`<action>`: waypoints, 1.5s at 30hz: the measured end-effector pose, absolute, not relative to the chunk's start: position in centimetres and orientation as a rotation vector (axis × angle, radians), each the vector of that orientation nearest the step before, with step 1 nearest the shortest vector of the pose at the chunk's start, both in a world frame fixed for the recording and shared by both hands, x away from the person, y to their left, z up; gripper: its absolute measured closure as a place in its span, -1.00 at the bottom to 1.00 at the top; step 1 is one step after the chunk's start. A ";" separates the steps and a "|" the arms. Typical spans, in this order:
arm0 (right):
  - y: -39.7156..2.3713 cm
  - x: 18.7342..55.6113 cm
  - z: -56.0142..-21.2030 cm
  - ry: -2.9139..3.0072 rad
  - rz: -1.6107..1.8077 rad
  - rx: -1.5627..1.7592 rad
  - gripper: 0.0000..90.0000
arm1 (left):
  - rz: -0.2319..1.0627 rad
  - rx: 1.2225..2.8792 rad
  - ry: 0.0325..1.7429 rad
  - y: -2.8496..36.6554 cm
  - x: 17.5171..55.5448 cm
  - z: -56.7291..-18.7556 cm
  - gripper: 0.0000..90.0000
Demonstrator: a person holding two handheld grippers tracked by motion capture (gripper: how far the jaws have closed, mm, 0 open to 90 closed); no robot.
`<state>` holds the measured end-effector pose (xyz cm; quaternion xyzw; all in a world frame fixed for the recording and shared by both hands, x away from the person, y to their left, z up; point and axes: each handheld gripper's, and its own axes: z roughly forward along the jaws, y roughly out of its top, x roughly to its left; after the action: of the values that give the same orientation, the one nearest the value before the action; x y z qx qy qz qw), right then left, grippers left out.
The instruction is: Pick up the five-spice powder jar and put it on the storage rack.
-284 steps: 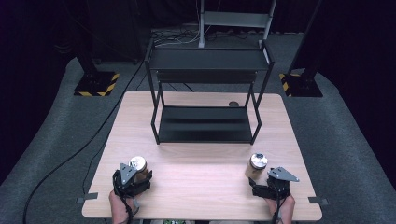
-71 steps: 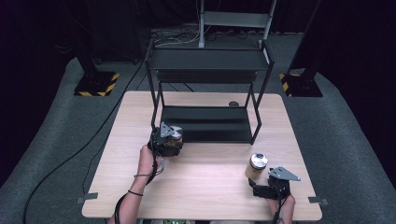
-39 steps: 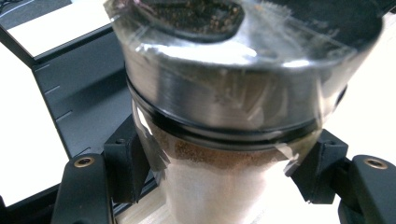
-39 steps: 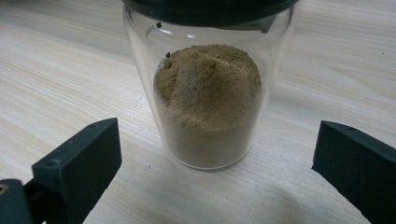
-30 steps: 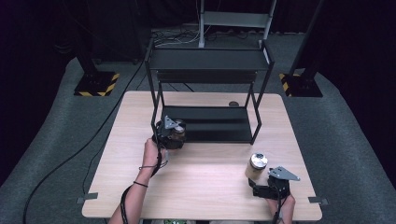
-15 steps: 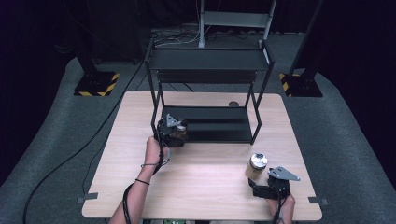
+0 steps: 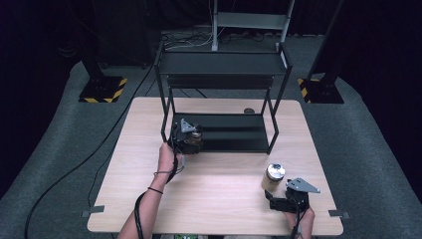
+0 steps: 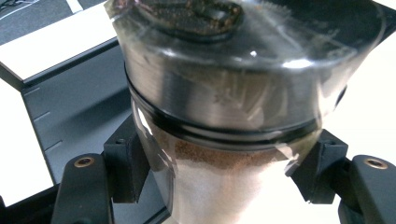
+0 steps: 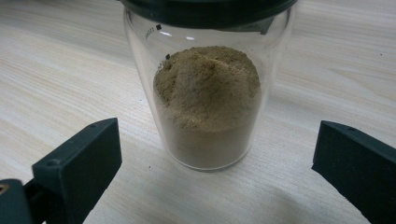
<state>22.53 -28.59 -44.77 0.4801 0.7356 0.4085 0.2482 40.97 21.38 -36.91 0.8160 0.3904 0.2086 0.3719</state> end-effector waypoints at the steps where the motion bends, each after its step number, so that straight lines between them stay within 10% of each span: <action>1: -28.6 22.6 -44.8 2.007 1.114 1.310 -1.00 | 0.533 2.087 1.001 21.3 41.1 -36.9 -0.31; 45: -28.6 22.6 -44.7 2.009 1.111 1.310 -1.00 | 0.534 1.973 1.053 21.5 41.9 -39.2 -0.31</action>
<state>22.60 -28.58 -44.73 0.4802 0.7366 0.4073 0.2468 41.95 21.50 -39.19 0.7832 0.4178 0.2118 0.4088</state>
